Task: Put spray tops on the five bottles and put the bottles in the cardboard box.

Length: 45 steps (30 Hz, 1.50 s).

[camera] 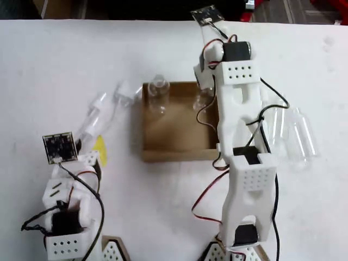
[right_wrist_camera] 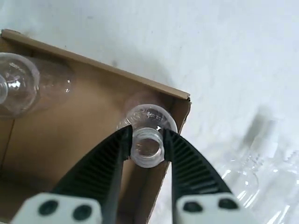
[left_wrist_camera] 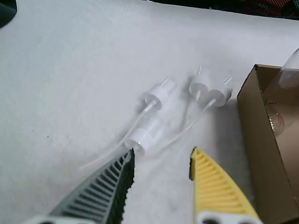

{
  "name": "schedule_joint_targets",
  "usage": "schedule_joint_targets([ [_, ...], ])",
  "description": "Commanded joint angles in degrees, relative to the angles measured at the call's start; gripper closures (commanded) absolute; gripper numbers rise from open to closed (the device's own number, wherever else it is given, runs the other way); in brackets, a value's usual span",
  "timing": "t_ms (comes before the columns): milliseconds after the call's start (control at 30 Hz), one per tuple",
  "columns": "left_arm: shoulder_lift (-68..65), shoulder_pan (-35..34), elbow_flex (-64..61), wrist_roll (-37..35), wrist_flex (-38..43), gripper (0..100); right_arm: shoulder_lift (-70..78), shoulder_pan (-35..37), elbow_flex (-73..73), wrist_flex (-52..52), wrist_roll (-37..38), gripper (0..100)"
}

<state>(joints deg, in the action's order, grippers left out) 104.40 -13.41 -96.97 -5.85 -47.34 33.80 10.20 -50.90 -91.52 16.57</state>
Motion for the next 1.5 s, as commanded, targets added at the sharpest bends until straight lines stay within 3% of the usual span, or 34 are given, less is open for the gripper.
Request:
schedule_joint_targets([
  [0,0.6,0.7,0.3,0.7,1.6,82,-0.4,-0.5,-2.0,1.1,0.7,88.5],
  [100,0.6,0.7,0.3,0.7,1.6,82,-0.4,-0.1,-2.0,1.1,0.8,84.2],
  [700,0.6,0.7,0.3,0.7,1.6,82,-5.8,-1.2,-12.6,-7.3,0.6,84.4],
  [1033,0.6,0.7,0.3,0.7,1.6,82,-13.7,-18.7,-12.4,-7.3,1.1,84.6],
  [1300,0.6,0.7,0.3,0.7,1.2,82,-8.7,-35.0,-12.4,-4.2,11.7,84.6],
  [1467,0.6,0.7,0.0,0.7,1.1,82,0.5,-38.5,-12.7,-0.8,16.5,84.6],
])
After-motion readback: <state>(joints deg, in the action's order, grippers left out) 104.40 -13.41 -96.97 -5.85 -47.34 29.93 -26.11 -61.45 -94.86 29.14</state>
